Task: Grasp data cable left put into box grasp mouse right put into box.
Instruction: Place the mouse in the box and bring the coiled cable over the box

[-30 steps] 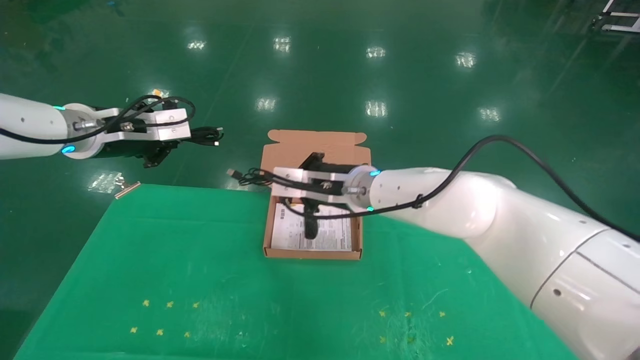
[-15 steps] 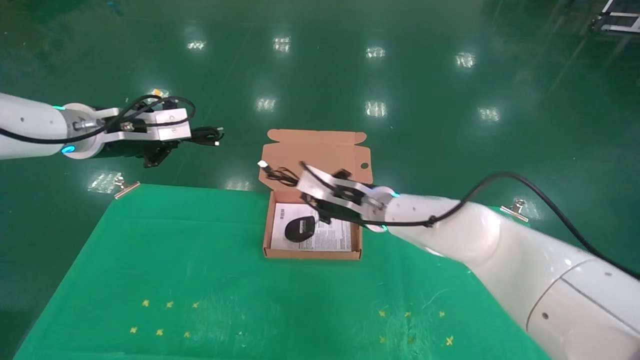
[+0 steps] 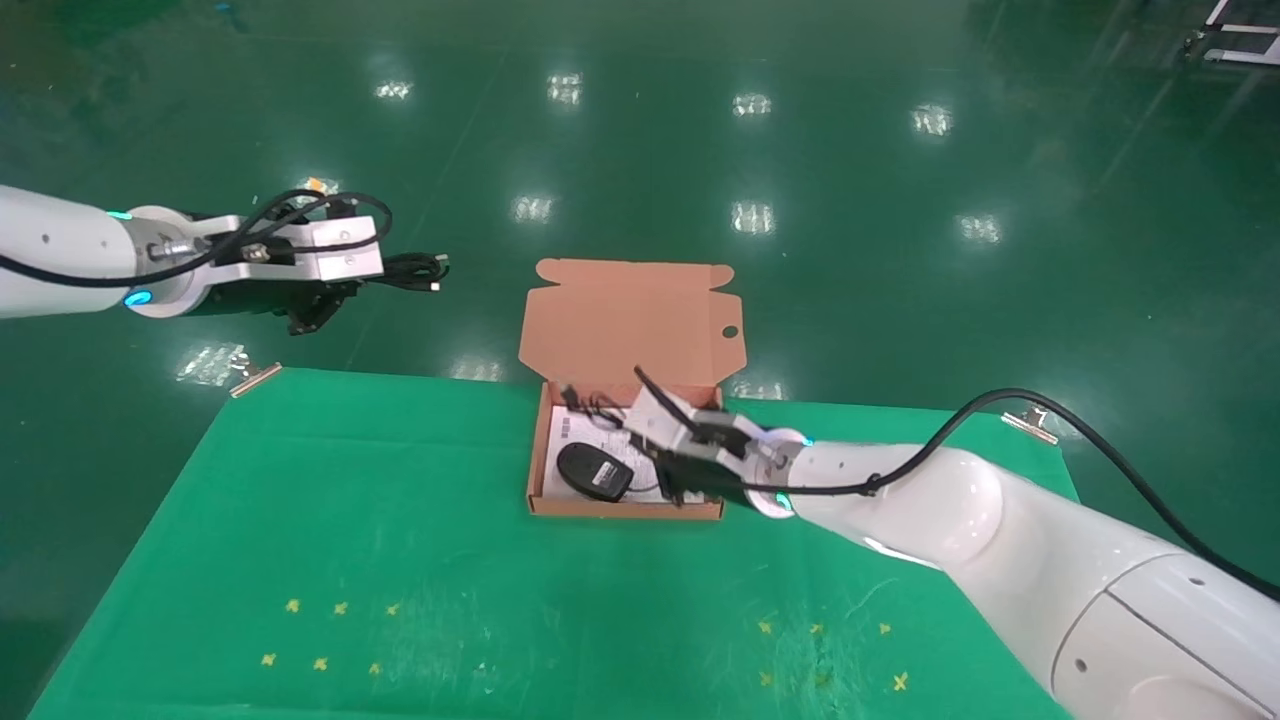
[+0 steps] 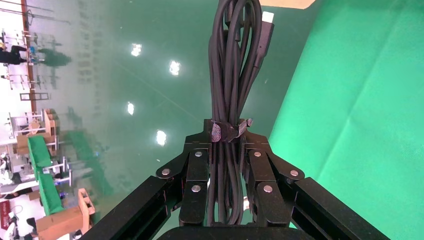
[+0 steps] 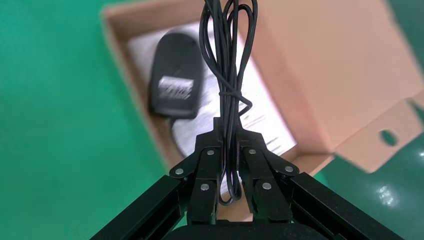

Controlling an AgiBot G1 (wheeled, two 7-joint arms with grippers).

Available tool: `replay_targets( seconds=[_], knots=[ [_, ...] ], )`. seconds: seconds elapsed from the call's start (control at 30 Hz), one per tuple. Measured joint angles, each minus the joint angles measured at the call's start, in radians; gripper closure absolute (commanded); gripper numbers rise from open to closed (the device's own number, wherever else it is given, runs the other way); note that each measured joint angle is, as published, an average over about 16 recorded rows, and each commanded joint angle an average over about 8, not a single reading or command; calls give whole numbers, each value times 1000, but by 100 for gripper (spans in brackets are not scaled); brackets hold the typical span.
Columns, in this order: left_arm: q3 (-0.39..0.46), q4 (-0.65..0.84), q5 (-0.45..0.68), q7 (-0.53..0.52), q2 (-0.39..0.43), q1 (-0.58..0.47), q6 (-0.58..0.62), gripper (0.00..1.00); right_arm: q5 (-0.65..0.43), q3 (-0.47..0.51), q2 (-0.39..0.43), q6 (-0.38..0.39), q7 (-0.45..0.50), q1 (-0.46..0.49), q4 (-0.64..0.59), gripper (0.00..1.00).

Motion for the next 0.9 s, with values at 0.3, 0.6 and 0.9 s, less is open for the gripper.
replay_targets(
  seconds=[0.3,0.6,0.9],
  knots=[
    [0,0,0,0,0,0,0,100,-17,-46,3,-57,3,16,1,0],
    [-1,-1,-2,0,0,1,0,100,-23,-48,24,-47,7,31,35,0],
    [-4,-30,-29,-3,5,26,0,100,-37,-44,76,4,25,67,111,0]
  ],
)
